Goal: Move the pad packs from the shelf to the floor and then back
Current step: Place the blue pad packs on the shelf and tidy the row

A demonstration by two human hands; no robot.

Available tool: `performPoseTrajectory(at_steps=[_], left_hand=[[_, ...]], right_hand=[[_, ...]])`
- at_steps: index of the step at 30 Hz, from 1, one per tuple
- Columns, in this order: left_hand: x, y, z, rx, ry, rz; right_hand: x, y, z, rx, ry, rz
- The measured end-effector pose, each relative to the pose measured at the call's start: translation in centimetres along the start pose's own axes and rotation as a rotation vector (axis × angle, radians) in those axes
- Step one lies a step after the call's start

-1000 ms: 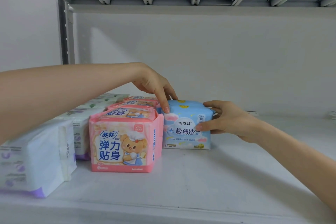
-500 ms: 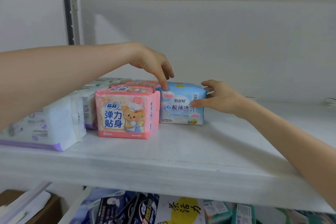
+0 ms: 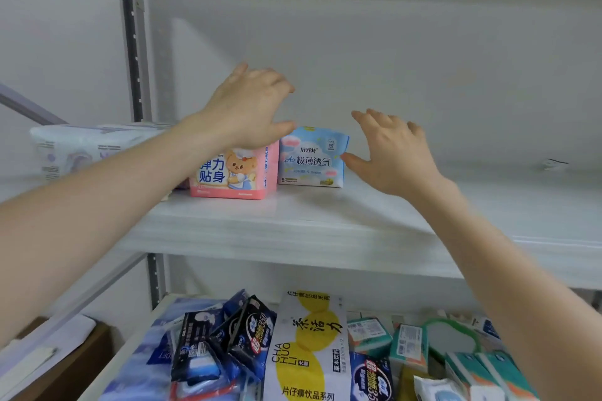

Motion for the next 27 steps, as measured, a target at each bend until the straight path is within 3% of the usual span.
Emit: performPoseTrajectory(at_steps=[7, 14, 27], left_hand=[[-6.7, 0.9, -0.7, 0.07, 0.07, -0.032], [-14.2, 1.2, -2.0, 0.085, 0.159, 0.046], [-29.1, -2.6, -4.9, 0.131, 0.061, -0.075]], right_hand=[[-4.7, -2.6, -2.7, -0.181, 0.052, 0.054], [-11.0, -6.9, -5.7, -0.244, 0.059, 0.161], [-17.9, -16.2, -7.5, -0.177, -0.067, 0.122]])
Point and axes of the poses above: each hand's wrist, its own x-axis towards the middle knuckle, its own z-axis out of the palm, y = z × x, the point moved 3 cm from there along x, towards the middle knuckle, and after that the axes turned 5 degrees about -z, right-handed, at the moved point
